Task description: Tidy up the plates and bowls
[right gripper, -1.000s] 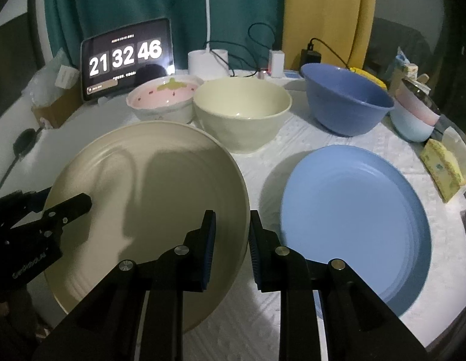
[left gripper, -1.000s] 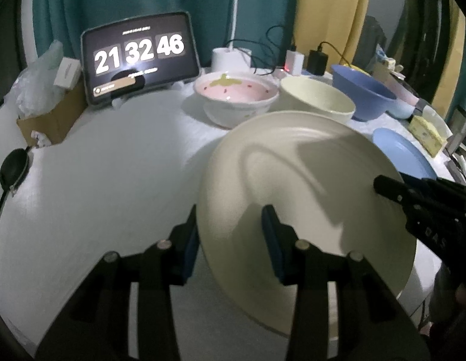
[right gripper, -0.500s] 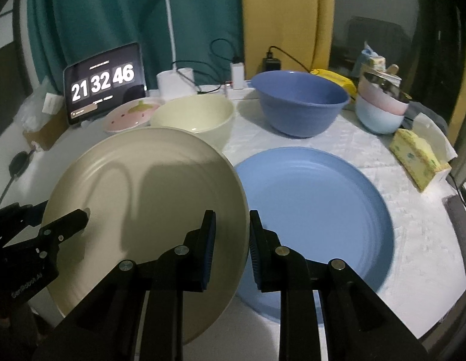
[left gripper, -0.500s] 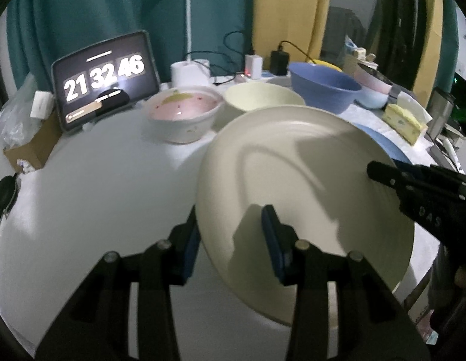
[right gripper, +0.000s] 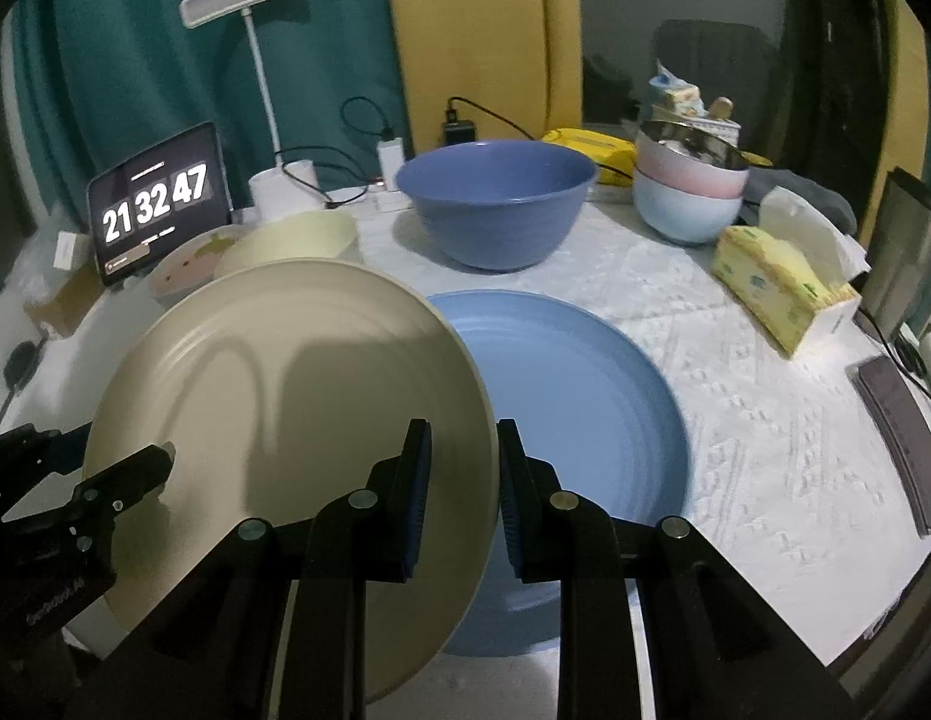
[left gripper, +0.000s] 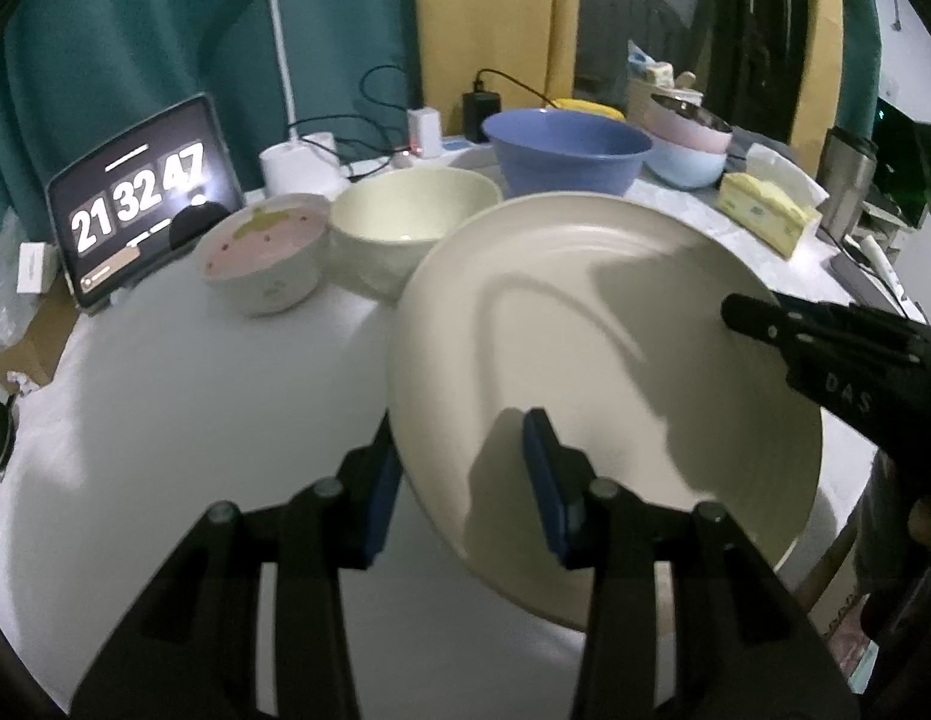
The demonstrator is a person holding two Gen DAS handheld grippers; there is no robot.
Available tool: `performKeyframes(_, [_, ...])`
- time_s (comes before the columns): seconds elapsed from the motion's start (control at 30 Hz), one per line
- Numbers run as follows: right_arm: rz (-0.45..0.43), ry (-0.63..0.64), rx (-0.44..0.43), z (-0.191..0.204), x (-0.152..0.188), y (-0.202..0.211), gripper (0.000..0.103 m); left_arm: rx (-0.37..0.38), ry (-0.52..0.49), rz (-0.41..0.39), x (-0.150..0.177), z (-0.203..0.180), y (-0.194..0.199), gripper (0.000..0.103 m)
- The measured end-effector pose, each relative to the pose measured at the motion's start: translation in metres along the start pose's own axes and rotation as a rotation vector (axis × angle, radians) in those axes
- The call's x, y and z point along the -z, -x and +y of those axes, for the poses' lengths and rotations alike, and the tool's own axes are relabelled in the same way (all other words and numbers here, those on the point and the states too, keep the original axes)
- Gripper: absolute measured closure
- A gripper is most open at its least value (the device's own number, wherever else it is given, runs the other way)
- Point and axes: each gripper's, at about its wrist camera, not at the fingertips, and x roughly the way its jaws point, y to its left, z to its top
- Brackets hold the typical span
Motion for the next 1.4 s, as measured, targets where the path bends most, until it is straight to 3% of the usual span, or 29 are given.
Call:
performKeyframes(0.77, [-0.004, -0.09, 0.045, -0.075, -0.002, -0.009, 0.08, 0.043, -0.086, 0.026, -0.025, -0.066, -0.029, 0.062])
performKeyframes(1.4, [0.001, -0.098, 0.052, -0.099, -0.007, -0.031, 0.079, 0.044, -0.048, 0.078, -0.041, -0.077, -0.065, 0.061])
